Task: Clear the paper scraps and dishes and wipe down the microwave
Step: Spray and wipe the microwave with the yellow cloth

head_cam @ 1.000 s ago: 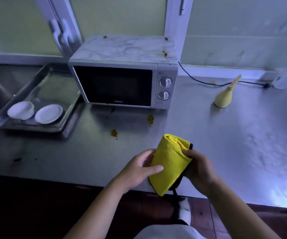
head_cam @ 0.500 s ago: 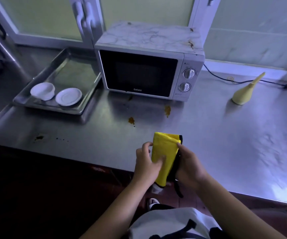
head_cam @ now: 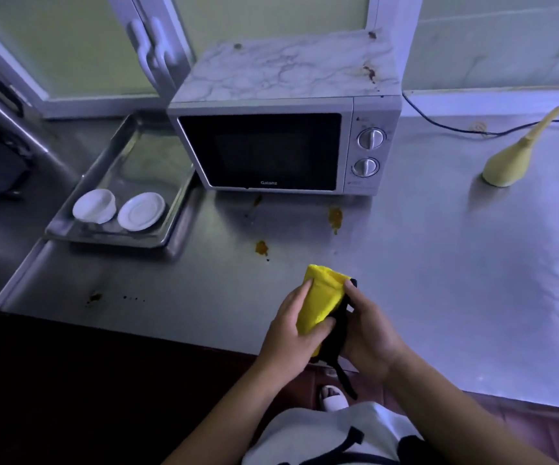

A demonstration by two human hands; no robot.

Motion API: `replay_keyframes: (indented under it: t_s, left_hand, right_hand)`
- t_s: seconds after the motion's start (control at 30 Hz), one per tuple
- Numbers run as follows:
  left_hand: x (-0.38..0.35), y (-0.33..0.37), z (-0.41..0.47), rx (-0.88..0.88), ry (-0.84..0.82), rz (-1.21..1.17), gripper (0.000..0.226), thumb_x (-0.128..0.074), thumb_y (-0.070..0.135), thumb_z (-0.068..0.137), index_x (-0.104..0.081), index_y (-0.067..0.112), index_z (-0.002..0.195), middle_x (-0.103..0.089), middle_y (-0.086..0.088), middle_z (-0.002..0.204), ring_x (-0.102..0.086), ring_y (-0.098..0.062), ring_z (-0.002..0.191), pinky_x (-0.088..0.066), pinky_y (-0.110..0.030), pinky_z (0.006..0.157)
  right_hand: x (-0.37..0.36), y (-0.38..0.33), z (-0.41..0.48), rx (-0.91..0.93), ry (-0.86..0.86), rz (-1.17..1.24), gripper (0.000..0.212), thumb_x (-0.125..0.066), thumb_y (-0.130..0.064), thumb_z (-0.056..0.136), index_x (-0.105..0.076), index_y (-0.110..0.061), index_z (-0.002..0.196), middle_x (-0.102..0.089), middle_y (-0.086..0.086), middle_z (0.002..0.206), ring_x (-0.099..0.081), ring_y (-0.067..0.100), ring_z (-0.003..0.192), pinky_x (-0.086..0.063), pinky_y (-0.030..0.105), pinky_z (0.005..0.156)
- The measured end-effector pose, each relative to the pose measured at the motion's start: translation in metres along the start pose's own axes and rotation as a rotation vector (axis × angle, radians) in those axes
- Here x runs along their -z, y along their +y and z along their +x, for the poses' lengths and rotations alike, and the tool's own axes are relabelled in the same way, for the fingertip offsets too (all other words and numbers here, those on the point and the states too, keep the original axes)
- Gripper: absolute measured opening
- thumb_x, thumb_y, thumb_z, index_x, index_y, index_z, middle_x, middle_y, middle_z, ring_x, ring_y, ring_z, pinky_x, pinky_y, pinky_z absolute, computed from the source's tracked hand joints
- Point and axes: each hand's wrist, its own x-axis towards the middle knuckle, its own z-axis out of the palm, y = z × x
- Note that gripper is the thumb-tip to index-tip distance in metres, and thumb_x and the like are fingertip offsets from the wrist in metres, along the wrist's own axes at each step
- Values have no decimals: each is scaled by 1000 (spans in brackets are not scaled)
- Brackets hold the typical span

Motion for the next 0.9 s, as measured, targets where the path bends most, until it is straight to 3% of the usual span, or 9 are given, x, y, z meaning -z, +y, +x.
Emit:
replay_keyframes:
  t_s: [0.17,0.3,0.37,0.47,0.53,0.6,0.7,0.8,0.9]
  left_hand:
    - [-6,1,16,79,-196,-189,55,-55,43,92,-47,32,145,-54,20,142,-48,4,131,-39,-22,109]
    - [-14,7,37,213,-42,-338,21,-49,32,104,-68,29,114,-71,16,117,-63,-1,112,-49,-19,94]
    - [-17,9,49,286,21,-399,21,-51,27,103,-72,24,102,-75,10,107,-68,-9,104,-53,-27,91]
    - [-32,9,62,339,-50,-458,18,-55,16,101,-73,13,97,-76,-8,105,-69,-25,98,-52,-45,94]
    - [-46,6,65,359,-106,-435,16,-56,12,100,-71,13,102,-74,-12,110,-68,-26,101,-50,-48,97]
    - [-60,3,71,362,-172,-453,24,-53,7,101,-66,23,112,-74,-6,113,-69,-20,101,-56,-40,92]
    - [-70,3,78,343,-215,-458,44,-50,1,100,-54,34,129,-73,5,112,-69,-14,101,-56,-30,88]
    - [-73,3,81,262,-192,-425,49,-51,1,100,-48,24,143,-67,3,127,-64,-17,116,-49,-35,103]
    - [-63,-3,88,259,-188,-428,48,-53,3,99,-48,24,143,-70,-3,121,-67,-21,108,-53,-37,95]
  right_hand:
    - [32,-10,2,-7,168,46,63,-40,-59,98,-73,-8,117,-71,18,120,-70,34,107,-52,50,90]
    - [60,-36,-6,79,312,14,40,-44,-48,103,-65,-14,110,-77,4,100,-74,22,89,-53,42,75]
    - [77,-53,-11,158,411,-50,28,-49,-40,103,-61,-16,113,-71,1,102,-68,17,91,-50,42,81]
    - [99,-72,-17,237,478,-205,19,-50,-33,104,-64,-21,104,-68,-3,103,-64,13,93,-50,40,86]
    - [110,-78,-21,266,522,-273,18,-52,-32,103,-67,-23,97,-71,-6,98,-67,11,88,-54,34,74]
    - [119,-82,-25,295,557,-285,18,-53,-31,103,-68,-23,97,-73,-7,93,-69,9,82,-53,29,63]
    - [130,-78,-26,374,625,-333,17,-54,-29,103,-69,-25,97,-72,-6,96,-67,10,84,-51,29,65]
    - [135,-67,-24,509,733,-389,19,-56,-31,101,-71,-28,91,-70,-6,93,-64,11,81,-48,29,64]
    - [138,-67,-18,480,696,-370,17,-58,-33,101,-72,-26,93,-70,-5,92,-64,17,82,-49,32,65]
